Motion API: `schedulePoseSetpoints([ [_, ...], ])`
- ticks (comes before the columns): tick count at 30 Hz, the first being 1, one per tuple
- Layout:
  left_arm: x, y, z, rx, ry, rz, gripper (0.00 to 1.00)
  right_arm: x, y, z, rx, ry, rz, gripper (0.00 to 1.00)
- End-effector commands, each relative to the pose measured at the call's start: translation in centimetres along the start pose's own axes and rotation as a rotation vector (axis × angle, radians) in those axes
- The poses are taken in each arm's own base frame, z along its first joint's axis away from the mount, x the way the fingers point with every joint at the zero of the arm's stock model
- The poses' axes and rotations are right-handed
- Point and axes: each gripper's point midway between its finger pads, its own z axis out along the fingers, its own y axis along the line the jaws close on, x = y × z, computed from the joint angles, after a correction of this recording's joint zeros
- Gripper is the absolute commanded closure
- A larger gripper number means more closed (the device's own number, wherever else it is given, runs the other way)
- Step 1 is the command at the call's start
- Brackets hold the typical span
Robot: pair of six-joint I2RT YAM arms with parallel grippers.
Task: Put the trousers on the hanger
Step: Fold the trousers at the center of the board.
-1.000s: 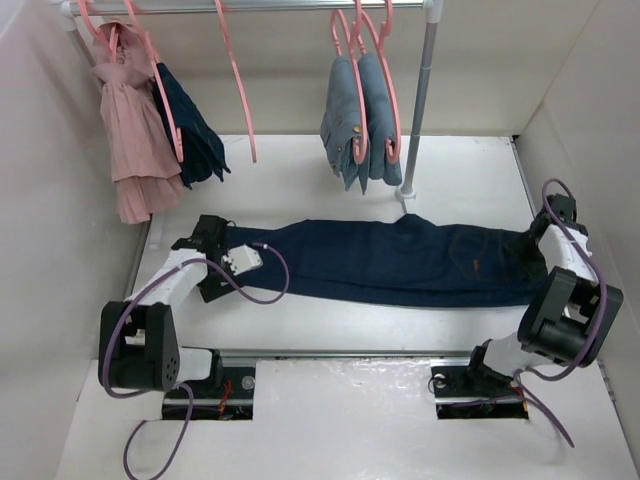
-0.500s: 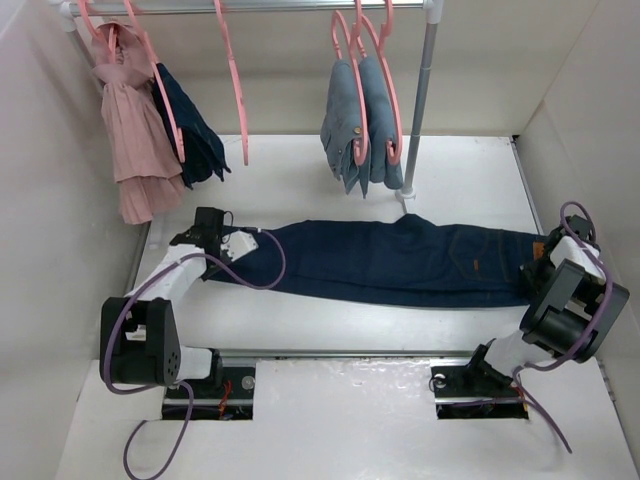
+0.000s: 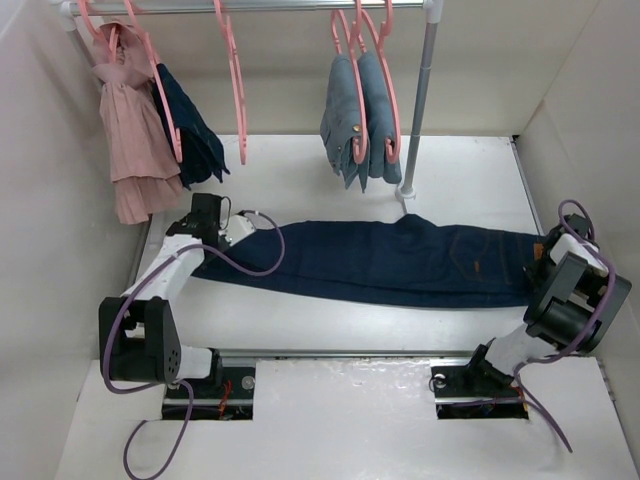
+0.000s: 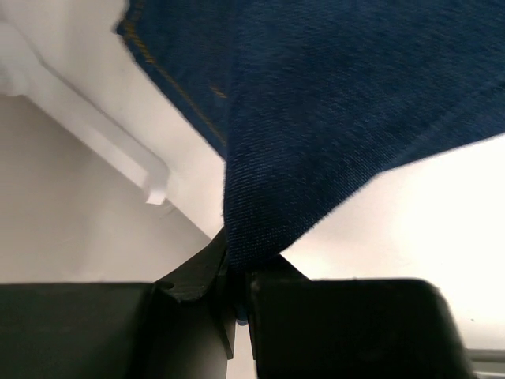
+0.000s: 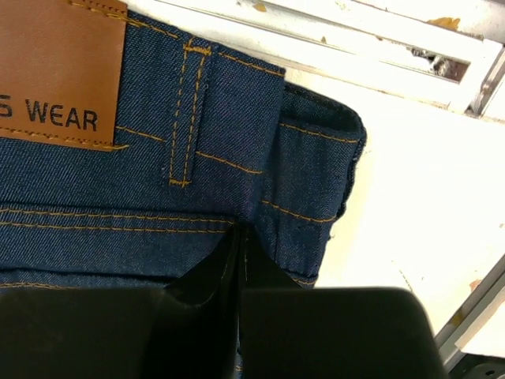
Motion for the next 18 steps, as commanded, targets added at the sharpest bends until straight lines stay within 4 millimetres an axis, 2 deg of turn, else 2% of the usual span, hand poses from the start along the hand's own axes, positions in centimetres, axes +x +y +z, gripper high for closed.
schedulePoseSetpoints([
  [1,-2.1,3.9,-1.5,-0.123,-0.07,-0.066,1.0,-3.3,1.2,-1.3,-0.032,-0.108,-0.011,1.0],
  [6,-5.2,8.0,-3.4,-0.291,-0.173,-0.105,1.0,-5.6,1.7,-4.2,-0.086,-0.198,0.021,1.0],
  [8,-6.0,10.6,-4.7,-0.391,-0.204,-0.126,1.0,-6.6,2.1,-5.3,-0.111,-0.231,0.033,1.0],
  [9,-6.4,11.1,-5.0,-0.418,-0.211,-0.115,1.0,-6.5,2.1,-6.0,-0.128,-0.234,0.045,1.0],
  [11,-7.1,13.5,-6.8,-0.518,-0.24,-0.125,1.0,-6.8,2.1,-6.6,-0.14,-0.25,0.051,1.0],
  [13,-7.2,14.7,-7.9,-0.577,-0.252,-0.125,1.0,-7.0,2.1,-7.2,-0.152,-0.265,0.056,1.0],
  [14,-7.8,15.6,-9.1,-0.63,-0.278,-0.117,1.0,-6.9,2.1,-7.0,-0.152,-0.265,0.056,1.0],
  [17,-8.5,15.6,-10.3,-0.66,-0.33,-0.073,1.0,-5.8,2.0,-6.2,-0.155,-0.235,0.056,1.0],
  [18,-8.1,14.3,-9.1,-0.634,-0.32,-0.023,1.0,-5.3,1.9,-5.8,-0.157,-0.222,0.052,1.0],
])
